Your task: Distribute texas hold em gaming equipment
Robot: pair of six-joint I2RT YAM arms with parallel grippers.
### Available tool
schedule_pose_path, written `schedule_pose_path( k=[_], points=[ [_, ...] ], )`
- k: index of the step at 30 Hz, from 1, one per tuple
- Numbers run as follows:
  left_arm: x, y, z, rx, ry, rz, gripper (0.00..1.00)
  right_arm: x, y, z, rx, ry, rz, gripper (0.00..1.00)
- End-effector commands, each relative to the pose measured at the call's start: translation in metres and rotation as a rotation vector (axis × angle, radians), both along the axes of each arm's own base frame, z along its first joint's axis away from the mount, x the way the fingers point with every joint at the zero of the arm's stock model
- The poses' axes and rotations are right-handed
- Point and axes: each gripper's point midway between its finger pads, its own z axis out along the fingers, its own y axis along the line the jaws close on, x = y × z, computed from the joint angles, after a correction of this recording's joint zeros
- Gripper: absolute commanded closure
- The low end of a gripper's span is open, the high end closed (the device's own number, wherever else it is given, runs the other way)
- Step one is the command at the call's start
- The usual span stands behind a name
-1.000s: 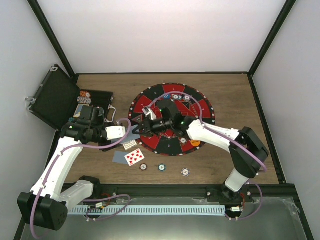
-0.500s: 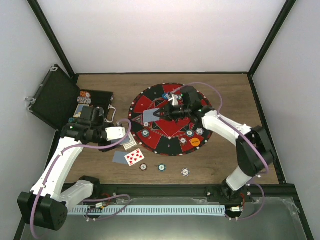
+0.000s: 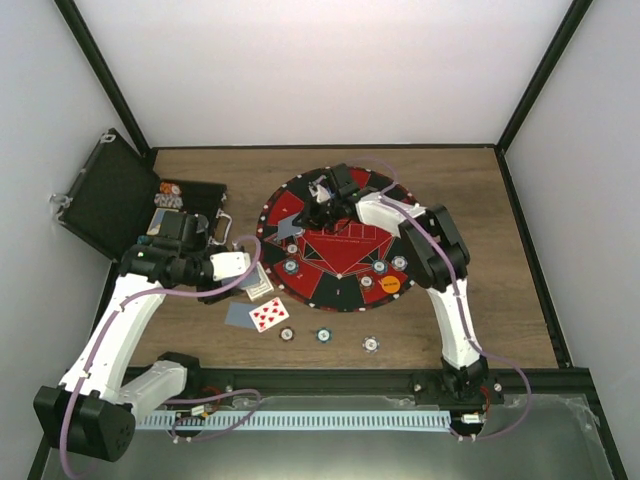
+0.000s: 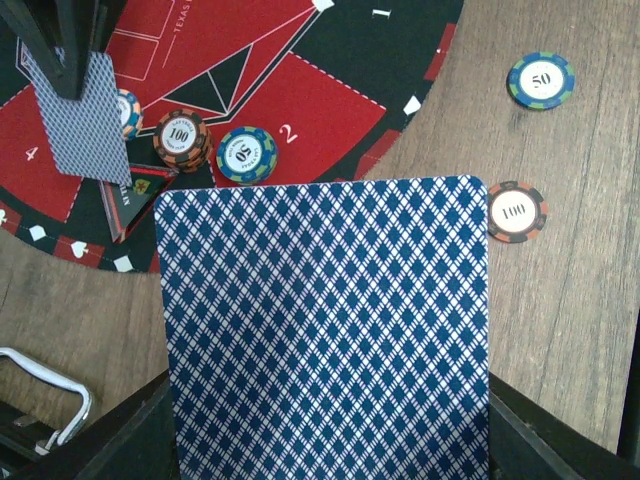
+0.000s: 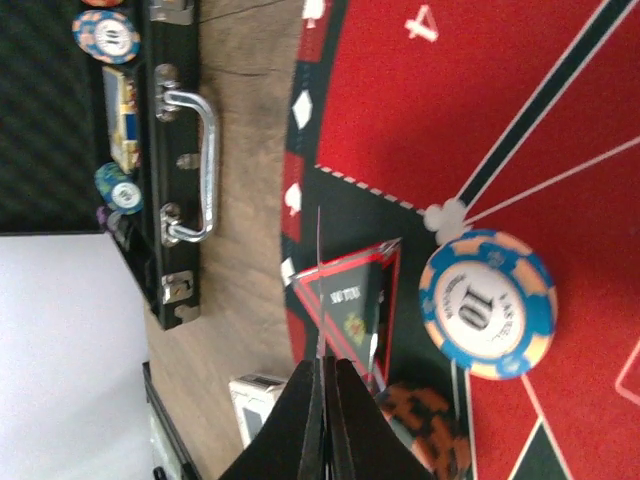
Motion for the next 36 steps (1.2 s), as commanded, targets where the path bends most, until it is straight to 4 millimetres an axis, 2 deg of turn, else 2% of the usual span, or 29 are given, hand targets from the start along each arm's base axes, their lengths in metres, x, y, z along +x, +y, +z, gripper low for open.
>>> schedule_pose_path(
  k=[1,4,8,10,14,16,22,25,29,31,32,36],
  points=[
    [0.000,-0.005,0.014,-0.038,-0.022,-0.011,0.96,0.007,0.017,-0.001,-0.034,-0.024,0.044,0.99],
    [0.000,-0.005,0.013,-0.038,-0.015,-0.009,0.96,0.011,0.021,-0.008,-0.069,-0.021,0.060,0.99],
    [0.000,-0.007,0.016,-0.047,-0.017,-0.011,0.96,0.014,0.016,-0.011,-0.115,-0.044,0.052,0.97],
    [0.001,-0.007,0.017,-0.050,-0.014,-0.011,0.96,0.014,0.012,-0.013,-0.142,-0.050,0.049,0.89],
    [0.002,-0.008,0.019,-0.055,-0.013,-0.011,0.96,0.013,0.005,-0.012,-0.183,-0.060,0.044,0.62],
    [0.004,-0.010,0.021,-0.060,-0.015,-0.013,0.96,0.012,0.003,0.002,-0.191,-0.090,0.045,0.48],
    [0.007,-0.012,0.024,-0.069,-0.012,-0.013,0.96,0.002,-0.004,0.057,-0.169,-0.195,0.023,0.28],
    [0.008,-0.011,0.025,-0.067,-0.021,-0.010,0.96,-0.014,0.000,0.087,-0.128,-0.239,0.032,0.17],
    [0.009,-0.011,0.027,-0.067,-0.028,-0.007,0.96,-0.052,0.012,0.116,-0.067,-0.276,0.074,0.11],
    [0.010,-0.011,0.028,-0.070,-0.028,-0.005,0.96,-0.076,0.018,0.125,-0.007,-0.275,0.105,0.10],
    [0.009,-0.011,0.028,-0.070,-0.026,-0.005,0.96,-0.091,0.018,0.120,0.014,-0.248,0.115,0.09],
    [0.010,-0.012,0.026,-0.071,-0.021,-0.008,0.96,-0.138,0.023,0.129,0.147,-0.207,0.179,0.06]
  ],
)
